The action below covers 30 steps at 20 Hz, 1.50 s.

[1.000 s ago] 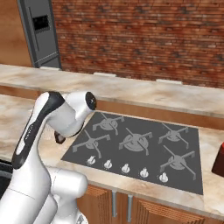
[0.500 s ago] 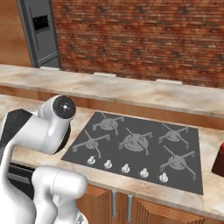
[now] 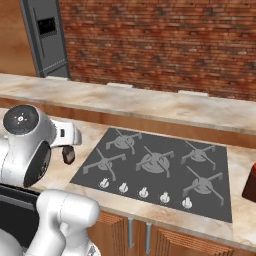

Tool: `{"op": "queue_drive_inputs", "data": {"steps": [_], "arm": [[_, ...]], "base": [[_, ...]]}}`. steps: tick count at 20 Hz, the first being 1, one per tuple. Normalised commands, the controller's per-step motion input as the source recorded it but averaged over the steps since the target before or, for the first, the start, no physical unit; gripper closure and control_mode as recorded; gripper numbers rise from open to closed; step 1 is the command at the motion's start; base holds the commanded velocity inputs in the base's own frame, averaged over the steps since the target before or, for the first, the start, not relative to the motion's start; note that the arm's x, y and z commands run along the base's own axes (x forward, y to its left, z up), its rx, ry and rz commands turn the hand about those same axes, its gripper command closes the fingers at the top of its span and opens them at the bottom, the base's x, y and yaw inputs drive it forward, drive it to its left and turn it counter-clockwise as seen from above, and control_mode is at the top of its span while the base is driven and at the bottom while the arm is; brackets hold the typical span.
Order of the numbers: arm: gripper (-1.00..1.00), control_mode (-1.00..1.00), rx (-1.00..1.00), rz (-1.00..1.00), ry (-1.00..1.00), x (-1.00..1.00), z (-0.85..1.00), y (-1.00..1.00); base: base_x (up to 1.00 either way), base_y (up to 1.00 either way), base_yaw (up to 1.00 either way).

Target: Collect the paprika, ketchup, and shaker from the cabinet and place them next to the stove.

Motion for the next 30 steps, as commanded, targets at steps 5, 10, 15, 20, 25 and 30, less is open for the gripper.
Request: {"op": "queue_drive_inputs", "data": {"steps": [5,10,15,20,25,30], "arm": [[-1.0,-1.0,-0.09,-0.3,0.01,-0.41,-0.16,-0.05],[-1.0,-1.0,0.0,-0.05,0.04,-0.1,-0.22,0.0],[-1.0,-1.0,0.0,0.0,0.02,-0.13,-0.27,0.0],[-1.0,1.0,0.0,0.0,0.0,-0.1,-0.09,0.01],[-1.0,1.0,0.0,0.0,0.0,0.0,0.0,0.0],[-1.0,1.0,0.0,0.0,0.0,0.0,0.0,0.0]], "base": [[0.0,0.0,0.0],[0.0,0.0,0.0],[0.0,0.0,0.0],[-0.56,0.0,0.0],[-0.78,-0.07,-0.1],[-0.3,-0.45,-0.44]]}}
